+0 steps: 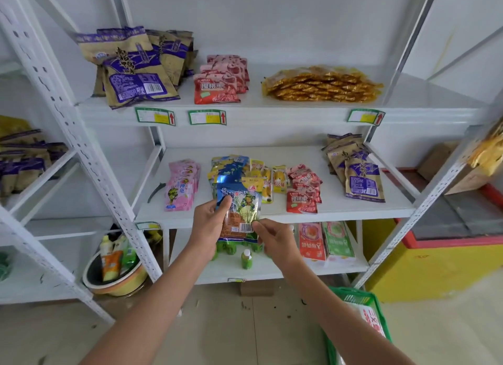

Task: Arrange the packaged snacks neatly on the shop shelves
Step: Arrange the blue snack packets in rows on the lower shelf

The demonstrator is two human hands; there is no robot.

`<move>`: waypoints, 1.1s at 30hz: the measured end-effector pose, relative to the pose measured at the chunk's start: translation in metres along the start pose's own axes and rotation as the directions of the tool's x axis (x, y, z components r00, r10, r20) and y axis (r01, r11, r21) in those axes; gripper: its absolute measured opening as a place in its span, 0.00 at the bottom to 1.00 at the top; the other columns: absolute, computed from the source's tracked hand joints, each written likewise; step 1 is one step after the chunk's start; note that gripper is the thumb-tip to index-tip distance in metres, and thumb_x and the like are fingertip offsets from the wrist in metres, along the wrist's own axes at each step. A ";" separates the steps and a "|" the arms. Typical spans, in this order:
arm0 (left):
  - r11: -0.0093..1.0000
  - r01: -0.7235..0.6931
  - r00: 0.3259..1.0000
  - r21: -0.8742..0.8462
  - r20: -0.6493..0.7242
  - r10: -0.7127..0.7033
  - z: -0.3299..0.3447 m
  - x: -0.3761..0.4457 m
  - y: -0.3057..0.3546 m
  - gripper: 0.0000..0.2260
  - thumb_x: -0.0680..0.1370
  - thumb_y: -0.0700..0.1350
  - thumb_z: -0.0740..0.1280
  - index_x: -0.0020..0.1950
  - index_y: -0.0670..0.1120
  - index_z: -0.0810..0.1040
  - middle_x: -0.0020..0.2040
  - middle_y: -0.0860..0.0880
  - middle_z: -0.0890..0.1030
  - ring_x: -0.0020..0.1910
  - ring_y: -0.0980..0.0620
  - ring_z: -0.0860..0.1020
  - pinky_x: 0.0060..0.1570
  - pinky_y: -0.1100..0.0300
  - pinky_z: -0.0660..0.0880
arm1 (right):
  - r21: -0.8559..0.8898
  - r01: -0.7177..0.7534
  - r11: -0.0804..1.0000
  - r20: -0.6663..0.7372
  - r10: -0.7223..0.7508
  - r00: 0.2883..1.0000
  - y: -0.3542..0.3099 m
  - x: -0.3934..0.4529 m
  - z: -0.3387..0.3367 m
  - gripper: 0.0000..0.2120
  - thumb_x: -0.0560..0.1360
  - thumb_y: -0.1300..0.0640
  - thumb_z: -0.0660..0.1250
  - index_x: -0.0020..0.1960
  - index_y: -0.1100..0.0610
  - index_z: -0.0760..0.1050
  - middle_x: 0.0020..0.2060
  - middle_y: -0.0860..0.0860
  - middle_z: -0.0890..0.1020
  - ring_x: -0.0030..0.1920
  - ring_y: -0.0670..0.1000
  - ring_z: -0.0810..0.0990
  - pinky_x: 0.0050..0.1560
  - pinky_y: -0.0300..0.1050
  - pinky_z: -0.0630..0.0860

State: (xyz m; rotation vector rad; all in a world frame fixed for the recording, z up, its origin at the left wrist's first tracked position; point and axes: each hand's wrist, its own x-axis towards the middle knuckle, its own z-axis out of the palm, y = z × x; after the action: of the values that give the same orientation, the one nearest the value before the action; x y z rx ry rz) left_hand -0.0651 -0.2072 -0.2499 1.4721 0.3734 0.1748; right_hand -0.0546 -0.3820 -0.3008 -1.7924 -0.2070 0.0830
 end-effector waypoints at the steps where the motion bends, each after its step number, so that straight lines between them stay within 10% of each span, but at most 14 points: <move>1: 1.000 0.006 1.000 0.000 -0.001 -0.006 -0.002 -0.002 -0.003 0.12 0.82 0.52 0.71 0.47 0.44 0.84 0.42 0.44 0.88 0.44 0.40 0.87 0.47 0.45 0.85 | -0.014 0.013 1.000 0.006 -0.013 1.000 0.002 -0.003 0.003 0.16 0.84 0.51 0.67 0.41 0.59 0.80 0.30 0.50 0.76 0.30 0.47 0.71 0.34 0.45 0.71; 10: 0.993 -0.094 0.978 0.070 -0.182 0.105 -0.034 -0.003 -0.031 0.18 0.79 0.59 0.72 0.58 0.47 0.75 0.52 0.49 0.82 0.53 0.47 0.82 0.48 0.56 0.78 | -0.132 0.009 0.991 -0.128 -0.026 0.991 0.008 -0.011 0.037 0.18 0.83 0.52 0.69 0.38 0.60 0.77 0.27 0.47 0.72 0.28 0.46 0.66 0.33 0.45 0.63; 14: 0.990 0.039 0.996 0.134 0.073 -0.049 -0.042 -0.003 -0.035 0.22 0.76 0.71 0.67 0.58 0.56 0.75 0.57 0.53 0.81 0.57 0.54 0.81 0.57 0.53 0.78 | -0.351 0.056 0.935 -0.227 -0.143 0.963 0.014 -0.017 0.063 0.12 0.81 0.47 0.70 0.41 0.50 0.81 0.35 0.44 0.79 0.34 0.46 0.77 0.34 0.46 0.72; 19: 0.987 0.017 0.994 0.163 0.102 -0.034 -0.056 0.010 -0.053 0.10 0.84 0.52 0.66 0.60 0.47 0.80 0.53 0.45 0.84 0.53 0.48 0.83 0.49 0.57 0.76 | -0.414 0.226 0.882 -0.056 -0.273 0.961 0.016 -0.022 0.093 0.07 0.82 0.48 0.68 0.56 0.45 0.84 0.52 0.38 0.80 0.44 0.35 0.79 0.38 0.35 0.74; 23: 0.986 0.109 0.988 0.126 0.096 -0.121 -0.071 0.036 -0.068 0.05 0.84 0.51 0.68 0.55 0.54 0.83 0.51 0.47 0.87 0.54 0.47 0.85 0.62 0.44 0.78 | -0.233 -0.097 0.968 -0.182 0.055 0.982 0.032 -0.009 0.091 0.10 0.79 0.48 0.71 0.57 0.45 0.73 0.38 0.46 0.81 0.37 0.47 0.80 0.40 0.52 0.79; 29: 0.974 0.113 0.976 0.195 0.164 -0.146 -0.066 0.097 -0.083 0.09 0.84 0.54 0.67 0.52 0.49 0.82 0.52 0.43 0.85 0.54 0.46 0.82 0.54 0.51 0.73 | -0.221 -0.220 0.950 -0.100 0.202 0.974 0.061 0.057 0.080 0.15 0.80 0.51 0.72 0.36 0.48 0.76 0.28 0.47 0.73 0.30 0.46 0.67 0.29 0.37 0.61; 33: 0.963 0.056 0.986 0.265 0.138 -0.095 -0.053 0.149 -0.095 0.11 0.83 0.49 0.69 0.51 0.41 0.78 0.45 0.42 0.81 0.46 0.49 0.78 0.49 0.54 0.71 | -0.245 -0.261 0.934 -0.095 0.245 0.965 0.084 0.118 0.076 0.12 0.80 0.49 0.72 0.43 0.56 0.82 0.32 0.53 0.81 0.31 0.47 0.73 0.33 0.43 0.69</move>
State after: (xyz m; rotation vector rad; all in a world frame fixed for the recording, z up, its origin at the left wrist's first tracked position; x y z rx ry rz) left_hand 0.0448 -0.1167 -0.3678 1.7157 0.3392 -0.0487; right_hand 0.0563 -0.3059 -0.3937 -2.0703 0.0642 0.1908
